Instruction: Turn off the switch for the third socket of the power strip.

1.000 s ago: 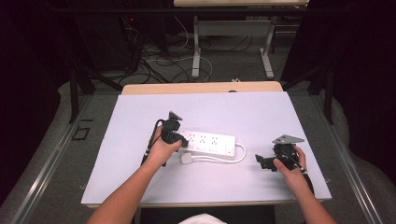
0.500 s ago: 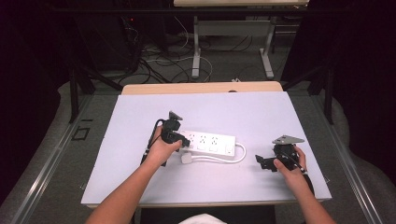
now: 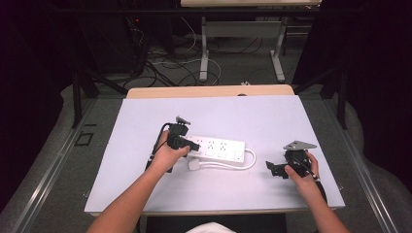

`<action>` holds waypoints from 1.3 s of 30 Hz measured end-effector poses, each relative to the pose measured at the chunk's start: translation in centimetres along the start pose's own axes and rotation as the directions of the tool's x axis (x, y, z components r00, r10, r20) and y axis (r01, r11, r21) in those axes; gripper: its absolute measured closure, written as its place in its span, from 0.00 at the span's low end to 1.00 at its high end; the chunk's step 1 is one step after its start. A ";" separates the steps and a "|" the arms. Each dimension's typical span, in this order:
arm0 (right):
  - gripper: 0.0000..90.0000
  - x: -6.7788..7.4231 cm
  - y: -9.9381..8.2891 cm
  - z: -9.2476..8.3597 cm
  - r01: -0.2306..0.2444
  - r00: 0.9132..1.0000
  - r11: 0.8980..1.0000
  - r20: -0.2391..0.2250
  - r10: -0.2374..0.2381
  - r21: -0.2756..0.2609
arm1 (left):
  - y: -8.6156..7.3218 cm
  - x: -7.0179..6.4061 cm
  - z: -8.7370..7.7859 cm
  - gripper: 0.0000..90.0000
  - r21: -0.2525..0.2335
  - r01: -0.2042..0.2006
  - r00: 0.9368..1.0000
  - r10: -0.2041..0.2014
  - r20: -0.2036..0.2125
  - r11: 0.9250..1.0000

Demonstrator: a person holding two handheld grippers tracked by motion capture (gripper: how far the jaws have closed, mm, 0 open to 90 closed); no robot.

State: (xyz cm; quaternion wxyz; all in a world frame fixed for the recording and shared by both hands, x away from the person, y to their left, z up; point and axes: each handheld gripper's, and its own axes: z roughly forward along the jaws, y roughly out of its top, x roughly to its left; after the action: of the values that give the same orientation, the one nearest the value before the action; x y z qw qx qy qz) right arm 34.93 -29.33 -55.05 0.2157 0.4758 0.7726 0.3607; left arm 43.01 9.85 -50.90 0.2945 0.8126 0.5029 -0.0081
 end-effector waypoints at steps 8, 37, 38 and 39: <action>0.00 0.0 0.0 0.0 -0.001 1.000 1.000 0.000 0.001 0.000 | 0.0 -0.3 -0.5 0.60 -0.051 -0.043 0.999 0.042 -0.004 0.998; 0.00 0.0 0.0 0.0 0.003 1.000 1.000 0.000 -0.003 -0.002 | -0.6 -1.3 -2.0 0.24 -0.219 -0.406 0.909 0.368 -0.197 0.887; 0.00 0.0 0.0 0.0 0.004 1.000 1.000 0.000 -0.004 -0.003 | -0.6 -1.3 -2.1 0.24 -0.217 -0.409 0.908 0.371 -0.197 0.886; 0.00 0.0 0.0 0.0 0.004 1.000 1.000 0.000 -0.004 -0.003 | -0.6 -1.3 -2.1 0.24 -0.217 -0.409 0.907 0.370 -0.201 0.886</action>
State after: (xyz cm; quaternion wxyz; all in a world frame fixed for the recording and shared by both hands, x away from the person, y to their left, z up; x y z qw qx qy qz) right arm 34.90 -29.33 -55.03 0.2171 0.4739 0.7731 0.3613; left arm 41.28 9.98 -49.06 0.3519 0.8508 0.3472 0.1782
